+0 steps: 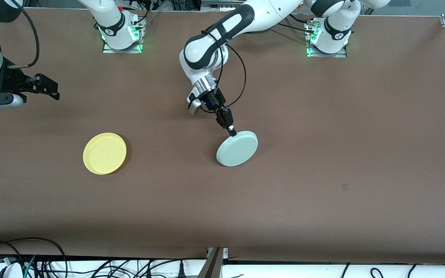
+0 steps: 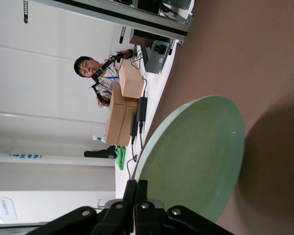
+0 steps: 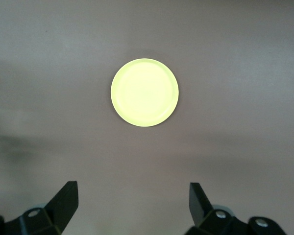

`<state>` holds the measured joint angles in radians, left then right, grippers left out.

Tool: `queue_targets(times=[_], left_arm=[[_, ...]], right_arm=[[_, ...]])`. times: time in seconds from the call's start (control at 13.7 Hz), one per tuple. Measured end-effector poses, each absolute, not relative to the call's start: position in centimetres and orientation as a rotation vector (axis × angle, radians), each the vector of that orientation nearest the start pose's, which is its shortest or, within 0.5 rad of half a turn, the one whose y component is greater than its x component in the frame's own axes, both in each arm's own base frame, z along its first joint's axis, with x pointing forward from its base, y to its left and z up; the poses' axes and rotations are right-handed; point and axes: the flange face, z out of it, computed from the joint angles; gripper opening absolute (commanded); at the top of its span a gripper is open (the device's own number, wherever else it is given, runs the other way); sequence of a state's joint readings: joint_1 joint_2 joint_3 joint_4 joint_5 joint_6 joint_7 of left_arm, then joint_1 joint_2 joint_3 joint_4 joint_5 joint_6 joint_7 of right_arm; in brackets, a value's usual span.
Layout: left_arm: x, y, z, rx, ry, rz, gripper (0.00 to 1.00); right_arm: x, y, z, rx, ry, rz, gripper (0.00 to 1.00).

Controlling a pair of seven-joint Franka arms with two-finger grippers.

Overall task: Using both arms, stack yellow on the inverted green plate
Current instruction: 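Lower the flipped green plate upside down onto the table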

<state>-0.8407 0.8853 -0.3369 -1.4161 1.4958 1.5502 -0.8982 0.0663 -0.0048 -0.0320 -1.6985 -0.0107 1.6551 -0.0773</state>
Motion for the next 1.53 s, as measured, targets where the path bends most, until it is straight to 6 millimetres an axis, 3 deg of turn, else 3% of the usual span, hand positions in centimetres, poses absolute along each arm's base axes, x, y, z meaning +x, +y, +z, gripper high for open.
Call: queue_targets(times=[0.07, 0.15, 0.22, 0.58, 0.95, 1.09, 1.31, 1.53], left_arm=[[40.2, -57.6, 20.6, -1.835, 0.760, -0.790, 0.07], [39.4, -58.1, 20.6, -1.881, 0.752, -0.783, 0.40], [38.8, -58.7, 20.4, -1.946, 0.749, -0.771, 0.99], [39.4, -60.0, 20.0, -2.227, 0.682, -0.702, 1.00], [40.6, -60.8, 21.1, -2.513, 0.440, -0.668, 1.00], [42.4, -60.3, 22.3, -2.601, 0.324, -0.630, 1.00], [48.4, -57.0, 27.9, -2.752, 0.154, -0.539, 1.00], [54.5, -50.9, 35.5, -2.878, 0.151, -0.390, 1.00]], right_arm=[[55.6, 1.8, 57.4, -3.146, -0.177, 0.061, 1.00], [55.6, 1.8, 57.4, -3.146, -0.177, 0.061, 1.00], [55.6, 1.8, 57.4, -3.146, -0.177, 0.061, 1.00], [55.6, 1.8, 57.4, -3.146, -0.177, 0.061, 1.00], [55.6, 1.8, 57.4, -3.146, -0.177, 0.061, 1.00], [55.6, 1.8, 57.4, -3.146, -0.177, 0.061, 1.00], [55.6, 1.0, 57.3, -3.148, -0.154, 0.063, 1.00], [56.2, -3.6, 55.2, -3.148, -0.023, 0.132, 1.00]])
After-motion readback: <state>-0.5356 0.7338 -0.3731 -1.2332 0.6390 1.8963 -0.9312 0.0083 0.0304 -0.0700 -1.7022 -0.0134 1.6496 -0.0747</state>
